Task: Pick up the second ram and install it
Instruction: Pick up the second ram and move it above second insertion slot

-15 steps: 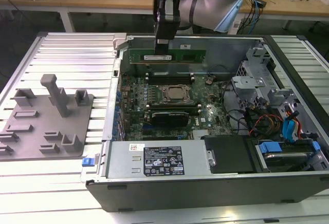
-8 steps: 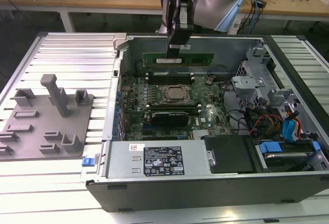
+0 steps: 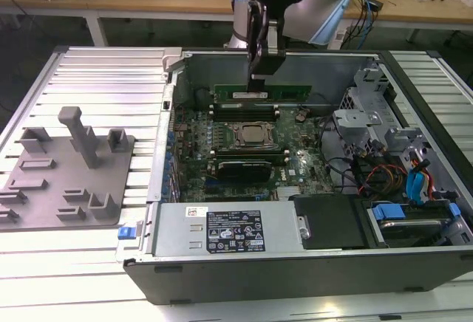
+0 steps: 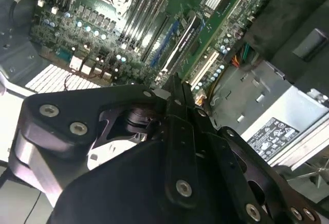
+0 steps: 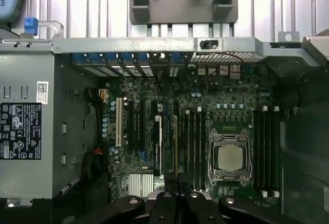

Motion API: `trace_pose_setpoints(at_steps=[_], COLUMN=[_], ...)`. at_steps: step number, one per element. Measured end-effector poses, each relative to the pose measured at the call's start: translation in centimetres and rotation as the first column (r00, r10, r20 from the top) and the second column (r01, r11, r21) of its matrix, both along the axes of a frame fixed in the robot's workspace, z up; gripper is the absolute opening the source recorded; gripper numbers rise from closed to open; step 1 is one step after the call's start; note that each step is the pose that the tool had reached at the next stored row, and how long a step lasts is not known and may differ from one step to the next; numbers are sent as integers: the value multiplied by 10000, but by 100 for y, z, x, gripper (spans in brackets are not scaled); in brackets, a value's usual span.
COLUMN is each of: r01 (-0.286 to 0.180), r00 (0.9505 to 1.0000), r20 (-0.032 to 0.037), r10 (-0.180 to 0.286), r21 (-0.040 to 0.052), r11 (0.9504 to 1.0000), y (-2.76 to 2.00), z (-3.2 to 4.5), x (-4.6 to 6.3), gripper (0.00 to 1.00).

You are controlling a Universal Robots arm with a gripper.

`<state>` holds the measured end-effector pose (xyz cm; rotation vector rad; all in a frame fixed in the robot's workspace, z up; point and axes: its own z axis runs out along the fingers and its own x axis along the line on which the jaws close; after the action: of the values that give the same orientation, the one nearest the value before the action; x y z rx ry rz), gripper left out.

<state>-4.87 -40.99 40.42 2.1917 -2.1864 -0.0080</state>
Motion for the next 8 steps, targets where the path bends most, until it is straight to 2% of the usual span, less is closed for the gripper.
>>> trace_pose_setpoints(at_steps=[6,8], r01=[-2,-2], r00=[10000,10000], r20=[0,0], r10=[2,2], r21=[-2,16], r11=[10000,10000], y=[97,151], z=[-150,-209], x=[16,16], gripper=[9,9])
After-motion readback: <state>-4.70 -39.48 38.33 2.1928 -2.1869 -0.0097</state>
